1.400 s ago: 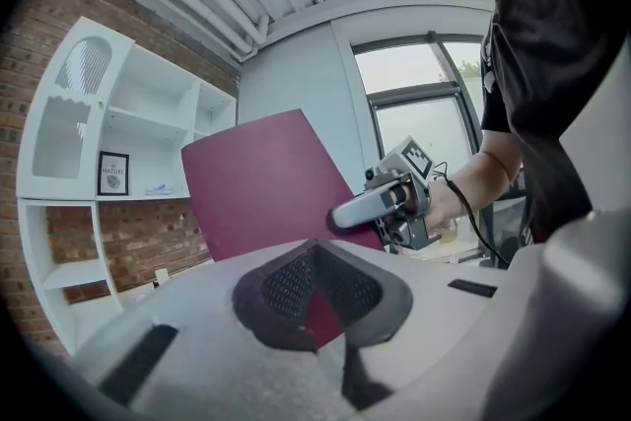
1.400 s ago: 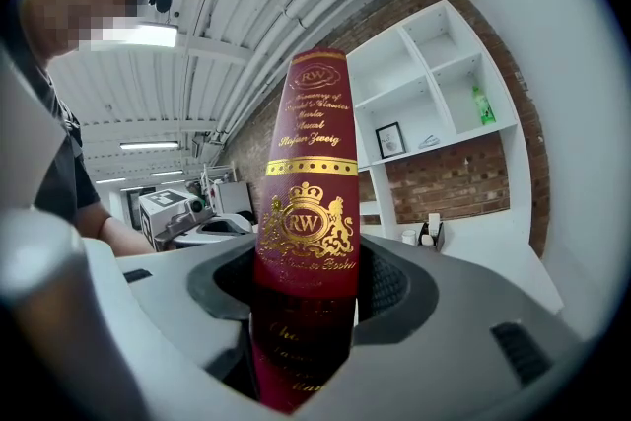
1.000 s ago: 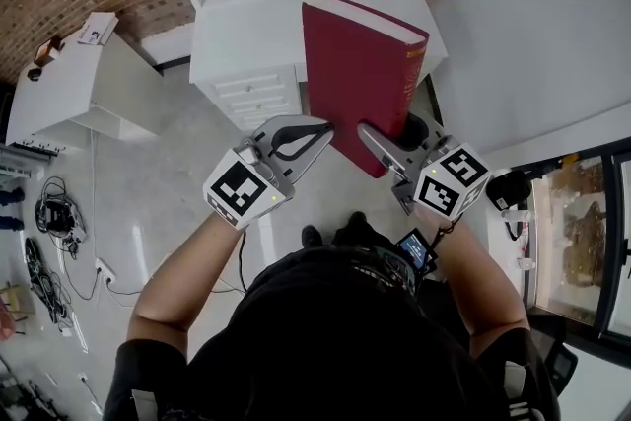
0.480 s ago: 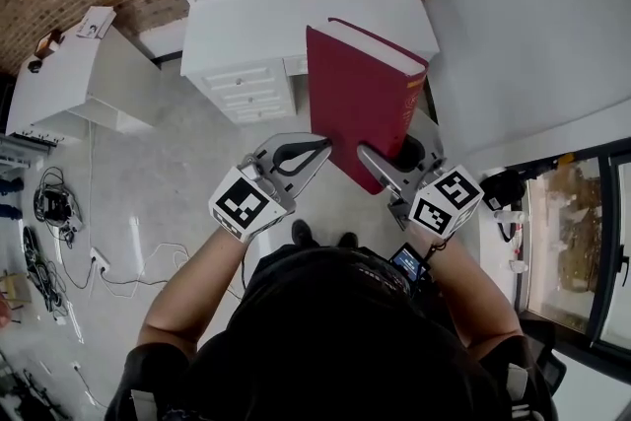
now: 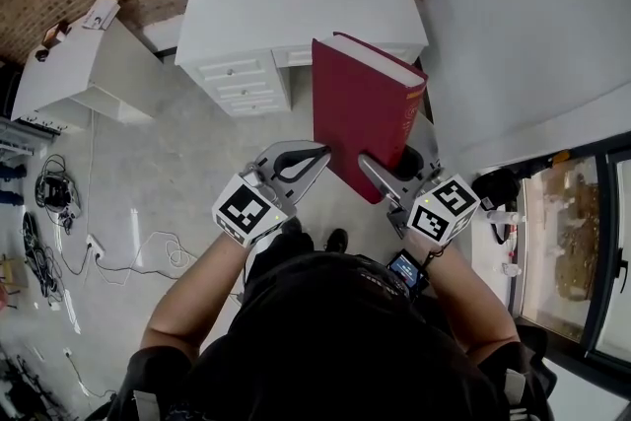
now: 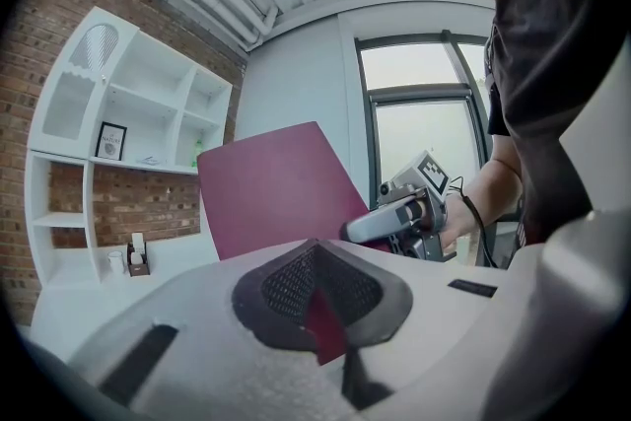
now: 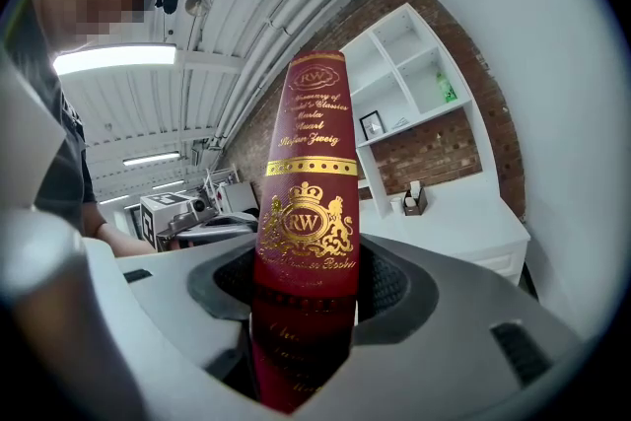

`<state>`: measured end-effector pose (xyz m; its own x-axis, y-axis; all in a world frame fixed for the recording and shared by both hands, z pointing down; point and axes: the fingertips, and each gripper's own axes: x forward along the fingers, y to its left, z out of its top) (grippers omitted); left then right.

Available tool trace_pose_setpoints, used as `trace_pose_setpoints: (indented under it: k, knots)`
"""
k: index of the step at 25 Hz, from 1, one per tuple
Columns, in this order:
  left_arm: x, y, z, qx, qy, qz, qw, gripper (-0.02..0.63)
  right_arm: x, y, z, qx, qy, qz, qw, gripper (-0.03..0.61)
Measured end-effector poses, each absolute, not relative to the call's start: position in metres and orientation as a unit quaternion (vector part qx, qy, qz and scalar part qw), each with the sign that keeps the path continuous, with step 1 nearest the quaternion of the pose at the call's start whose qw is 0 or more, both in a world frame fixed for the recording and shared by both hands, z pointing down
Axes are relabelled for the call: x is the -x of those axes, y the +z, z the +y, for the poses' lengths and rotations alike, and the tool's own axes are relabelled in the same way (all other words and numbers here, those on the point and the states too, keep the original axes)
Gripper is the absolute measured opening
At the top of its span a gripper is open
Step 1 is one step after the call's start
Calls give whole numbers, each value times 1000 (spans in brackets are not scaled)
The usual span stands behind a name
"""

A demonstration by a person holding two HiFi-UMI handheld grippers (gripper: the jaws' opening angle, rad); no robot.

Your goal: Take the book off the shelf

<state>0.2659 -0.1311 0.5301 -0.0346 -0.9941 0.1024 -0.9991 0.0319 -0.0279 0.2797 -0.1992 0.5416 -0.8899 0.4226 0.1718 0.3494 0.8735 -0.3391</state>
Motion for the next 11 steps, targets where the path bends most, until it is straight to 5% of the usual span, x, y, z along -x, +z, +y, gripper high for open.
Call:
trace_pose_setpoints:
  k: [11]
  knots:
    - [-311,529,-157,-686,51,-726,29,6,-325,542,-226,206,166,-958,114,241]
